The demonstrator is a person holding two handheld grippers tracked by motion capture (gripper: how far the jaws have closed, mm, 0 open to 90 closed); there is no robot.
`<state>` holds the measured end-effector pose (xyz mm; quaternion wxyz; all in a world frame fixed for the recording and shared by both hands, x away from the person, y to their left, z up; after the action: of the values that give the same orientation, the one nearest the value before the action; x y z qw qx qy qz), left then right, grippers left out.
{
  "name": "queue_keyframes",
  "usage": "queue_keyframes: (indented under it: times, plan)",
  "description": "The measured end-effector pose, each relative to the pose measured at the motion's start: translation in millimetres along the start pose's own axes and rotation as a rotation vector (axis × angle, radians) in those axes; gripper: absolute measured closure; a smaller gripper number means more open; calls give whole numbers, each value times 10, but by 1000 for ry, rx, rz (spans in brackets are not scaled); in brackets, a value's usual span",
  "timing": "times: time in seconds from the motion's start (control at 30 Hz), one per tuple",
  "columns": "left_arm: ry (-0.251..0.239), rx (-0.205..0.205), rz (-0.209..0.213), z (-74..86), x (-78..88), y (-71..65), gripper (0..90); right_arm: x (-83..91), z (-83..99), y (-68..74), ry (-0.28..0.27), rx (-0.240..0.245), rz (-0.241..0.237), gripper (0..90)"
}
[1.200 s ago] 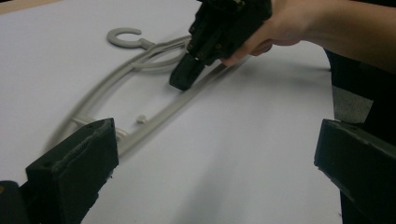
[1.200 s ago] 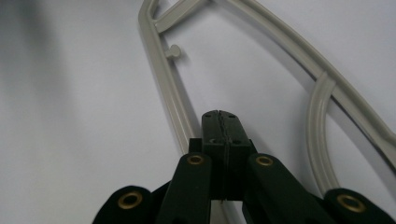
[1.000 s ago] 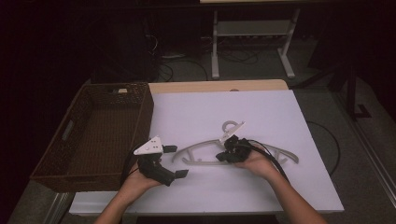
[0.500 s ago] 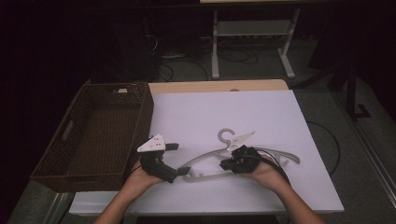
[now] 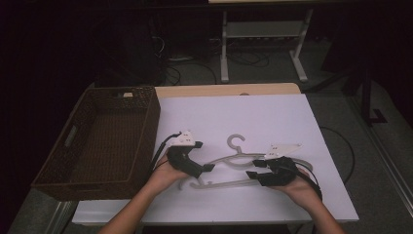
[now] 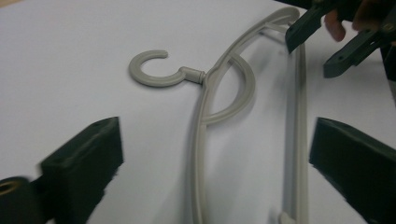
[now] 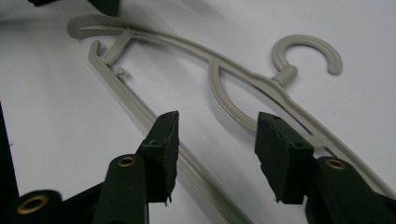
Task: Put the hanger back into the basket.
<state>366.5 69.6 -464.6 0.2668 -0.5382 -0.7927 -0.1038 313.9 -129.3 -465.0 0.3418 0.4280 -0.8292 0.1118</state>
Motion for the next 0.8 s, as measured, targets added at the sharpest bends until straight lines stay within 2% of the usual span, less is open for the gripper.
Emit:
queue_keyframes:
  times: [0.17,0.33,0.37,0.4,0.43,0.53,0.57,0.8]
  plan:
    - [56,-9,1,13,-205,39,157,128,72,-38,-21,-11,20,478]
    - [95,-30,12,39,-311,43,238,201,129,-46,-32,-27,26,493]
    - [102,-31,9,46,-340,58,237,211,143,-43,-32,-29,23,522]
    - [102,-35,10,46,-347,71,237,212,166,-29,-19,-39,18,642]
    - [99,-31,10,45,-351,71,234,189,176,-33,-15,-25,15,704]
    - [97,-28,10,43,-350,71,214,114,190,-2,15,-41,1,870]
    - [97,-28,10,43,-349,69,210,88,194,15,25,-41,-6,892]
    - [81,-15,12,26,-337,78,188,-61,177,103,64,-17,-37,893]
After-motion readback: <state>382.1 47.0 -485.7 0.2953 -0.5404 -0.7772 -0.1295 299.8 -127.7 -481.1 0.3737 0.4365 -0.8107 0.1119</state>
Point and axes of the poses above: each handheld gripper's, and its own axes: x roughly backward along the jaws, z roughly out of its underside, y roughly to its left, the point moved 8 cm from there along -x, roughly forward along the jaws
